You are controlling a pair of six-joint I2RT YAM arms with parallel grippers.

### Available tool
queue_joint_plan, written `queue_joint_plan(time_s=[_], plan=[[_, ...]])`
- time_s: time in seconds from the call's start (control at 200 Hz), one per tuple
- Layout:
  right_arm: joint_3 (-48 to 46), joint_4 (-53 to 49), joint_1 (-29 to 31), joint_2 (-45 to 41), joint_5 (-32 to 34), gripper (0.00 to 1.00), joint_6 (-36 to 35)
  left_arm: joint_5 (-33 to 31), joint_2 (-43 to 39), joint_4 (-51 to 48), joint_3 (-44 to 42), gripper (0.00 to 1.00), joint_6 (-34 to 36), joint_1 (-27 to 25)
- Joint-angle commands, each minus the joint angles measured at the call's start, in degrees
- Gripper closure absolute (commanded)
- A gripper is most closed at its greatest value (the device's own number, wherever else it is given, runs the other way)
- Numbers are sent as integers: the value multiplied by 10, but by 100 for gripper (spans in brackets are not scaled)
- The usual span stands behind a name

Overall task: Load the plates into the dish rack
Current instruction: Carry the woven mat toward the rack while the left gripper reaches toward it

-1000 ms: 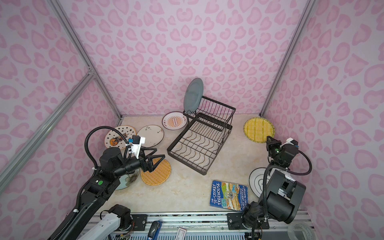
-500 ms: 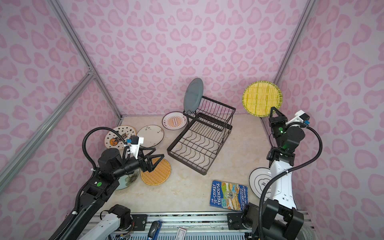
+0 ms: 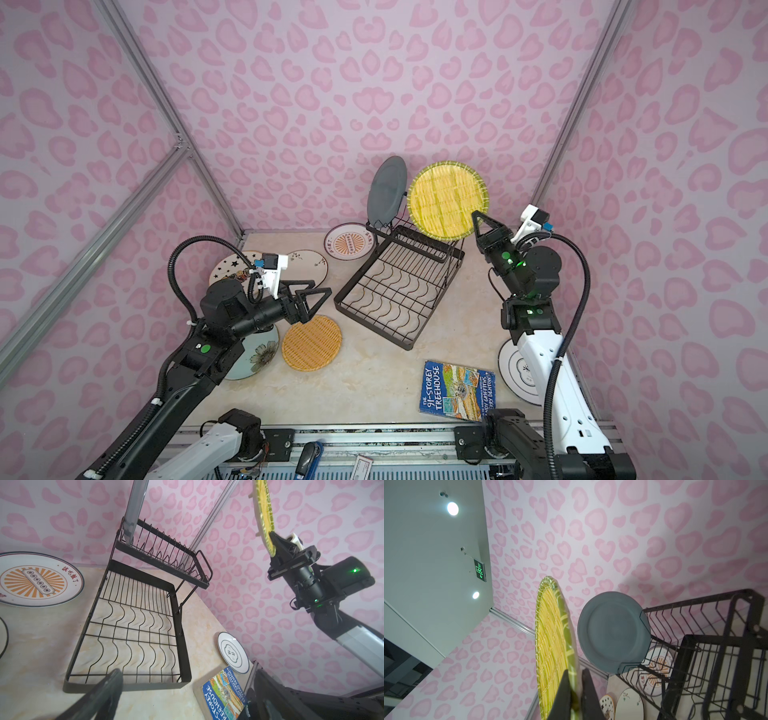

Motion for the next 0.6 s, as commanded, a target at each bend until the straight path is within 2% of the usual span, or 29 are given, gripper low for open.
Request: queue_joint_plan(time_s=[0.0, 0.265, 0.595], plan=[[-18, -20, 50, -16, 23, 100, -21, 8, 25, 97, 16, 1, -89, -13], [-68, -43, 151, -38, 48, 100, -37, -71, 102, 163, 94, 5, -186, -90], [-93, -14, 173, -41, 39, 100, -23, -125, 209, 122, 173, 28, -244, -118]])
